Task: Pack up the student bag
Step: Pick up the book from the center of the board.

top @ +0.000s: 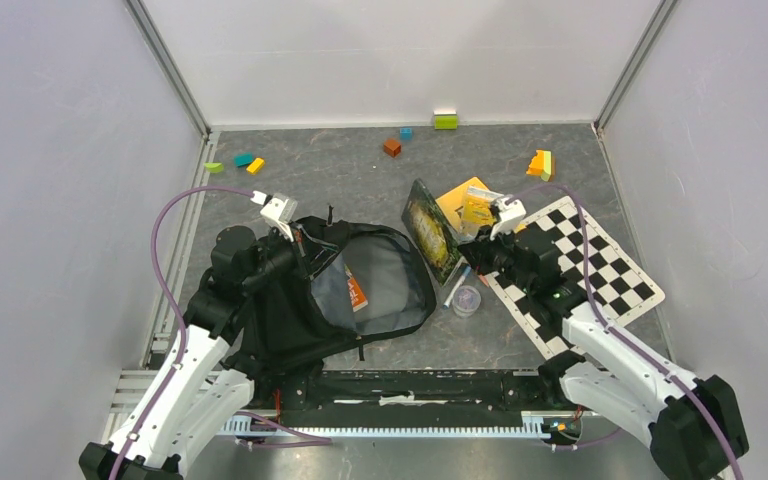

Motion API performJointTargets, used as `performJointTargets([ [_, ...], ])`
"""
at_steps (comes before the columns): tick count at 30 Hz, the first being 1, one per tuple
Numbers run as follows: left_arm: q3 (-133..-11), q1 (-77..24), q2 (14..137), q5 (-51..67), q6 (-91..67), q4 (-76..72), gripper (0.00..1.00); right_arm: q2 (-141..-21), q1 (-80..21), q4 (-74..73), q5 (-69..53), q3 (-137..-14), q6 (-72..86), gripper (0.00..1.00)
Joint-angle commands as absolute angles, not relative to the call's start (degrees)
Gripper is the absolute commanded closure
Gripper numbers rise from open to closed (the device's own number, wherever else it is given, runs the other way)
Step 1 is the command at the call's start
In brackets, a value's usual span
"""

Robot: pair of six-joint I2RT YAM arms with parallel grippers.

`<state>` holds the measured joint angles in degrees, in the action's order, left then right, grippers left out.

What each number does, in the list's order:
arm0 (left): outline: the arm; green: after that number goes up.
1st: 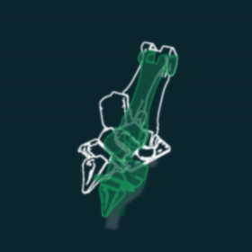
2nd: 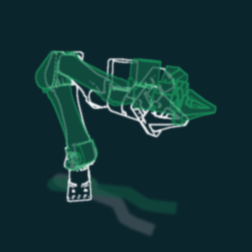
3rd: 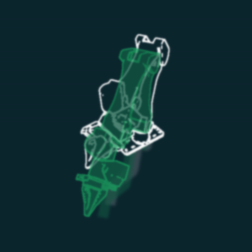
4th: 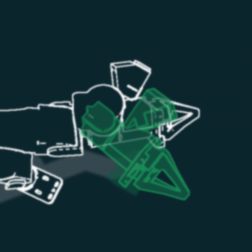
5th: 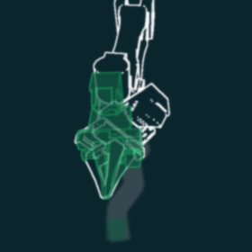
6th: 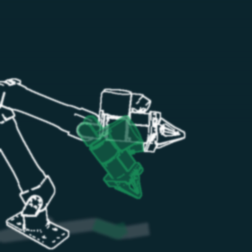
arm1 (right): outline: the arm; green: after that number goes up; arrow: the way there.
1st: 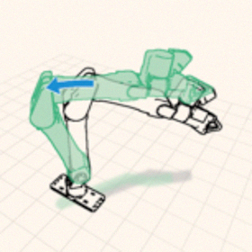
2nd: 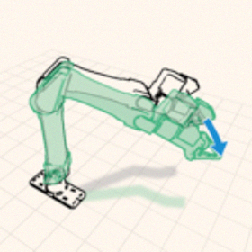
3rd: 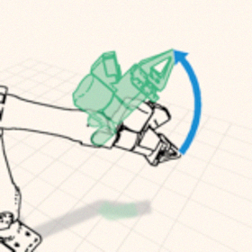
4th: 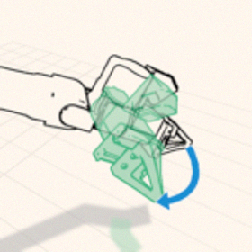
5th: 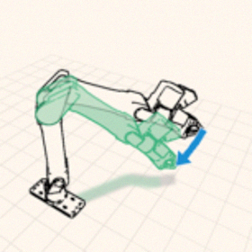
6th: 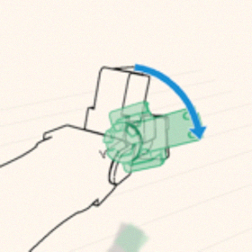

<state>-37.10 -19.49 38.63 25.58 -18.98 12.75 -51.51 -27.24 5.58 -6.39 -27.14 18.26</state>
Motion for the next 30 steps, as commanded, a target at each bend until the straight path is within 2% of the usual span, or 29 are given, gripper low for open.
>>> performJointTargets([
  [1,-38.57,-19.58,38.34,25.14,-17.31,9.67,0.98,-53.35,-32.95,1.66,2.14,-32.2,14.01,1.0],
  [4,-38.55,-19.56,38.39,25.14,-17.31,9.69,0.98,-55.57,-35.75,0.16,6.34,-34.12,13.12,0.99],
  [16,-38.5,-19.52,38.23,25.05,-17.31,9.67,0.98,-65.42,-39.89,1.46,9.8,-37.84,8.94,0.65],
  [21,-38.51,-19.59,38.12,24.96,-17.23,9.75,0.98,-70.86,-39.9,3.78,9.71,-41.13,6.6,0.62],
  [25,-38.56,-19.55,38.07,24.71,-17.14,9.93,0.98,-73.23,-39.89,7.2,9.73,-41.69,6.54,0.68],
  [27,-38.56,-19.53,38.11,24.61,-17.14,9.93,0.98,-73.38,-39.9,8.87,10.18,-41.24,7.2,0.78],
  [30,-38.6,-19.58,38.11,24.61,-17.05,10.02,0.98,-72.16,-39.9,9.15,10.83,-41.16,8.52,0.99],
])
